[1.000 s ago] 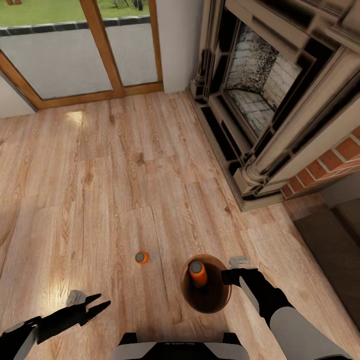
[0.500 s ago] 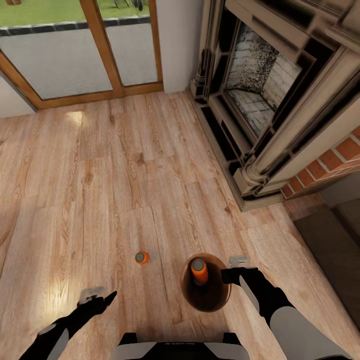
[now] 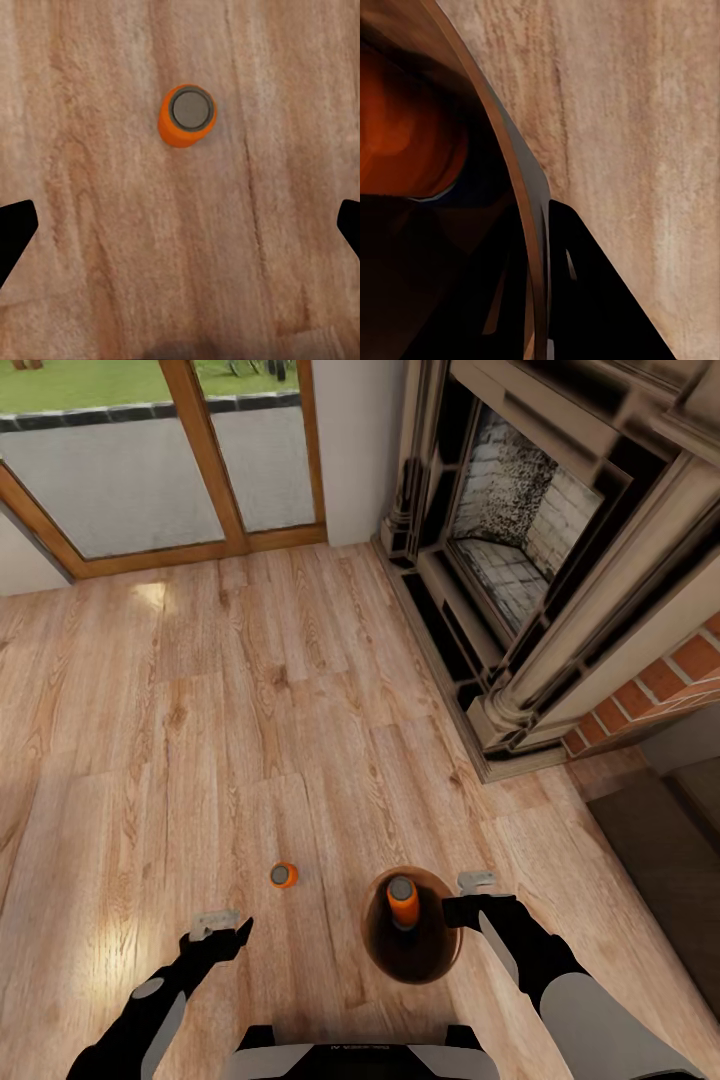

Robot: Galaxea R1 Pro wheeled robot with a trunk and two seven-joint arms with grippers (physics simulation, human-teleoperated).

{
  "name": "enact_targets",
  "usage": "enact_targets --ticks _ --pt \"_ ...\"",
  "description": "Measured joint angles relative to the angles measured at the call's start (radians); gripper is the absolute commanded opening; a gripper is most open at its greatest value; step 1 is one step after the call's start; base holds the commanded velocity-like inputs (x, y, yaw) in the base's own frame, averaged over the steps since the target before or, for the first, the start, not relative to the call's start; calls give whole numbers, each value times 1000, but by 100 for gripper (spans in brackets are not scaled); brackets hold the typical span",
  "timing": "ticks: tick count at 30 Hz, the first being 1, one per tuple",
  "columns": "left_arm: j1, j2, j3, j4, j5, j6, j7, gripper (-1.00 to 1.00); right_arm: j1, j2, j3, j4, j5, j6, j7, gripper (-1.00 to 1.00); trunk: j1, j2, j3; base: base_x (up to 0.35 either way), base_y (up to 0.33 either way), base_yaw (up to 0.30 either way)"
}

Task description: Put the three can of soda from the living room inside the tash can in the kitchen.

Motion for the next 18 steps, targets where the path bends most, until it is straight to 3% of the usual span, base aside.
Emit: enact_targets --ticks 7,11,18 --pt "0 -6 -1 5 -1 -29 42 100 0 1 0 0 0 0 0 -100 0 0 0 0 0 0" --pt "-16 -37 -1 11 -2 -42 66 100 0 0 0 0 1 0 0 -100 0 0 0 0 0 0" --pt "-24 -51 -1 12 -2 -45 70 100 0 0 0 0 0 0 -1 -100 0 0 0 27 0 0"
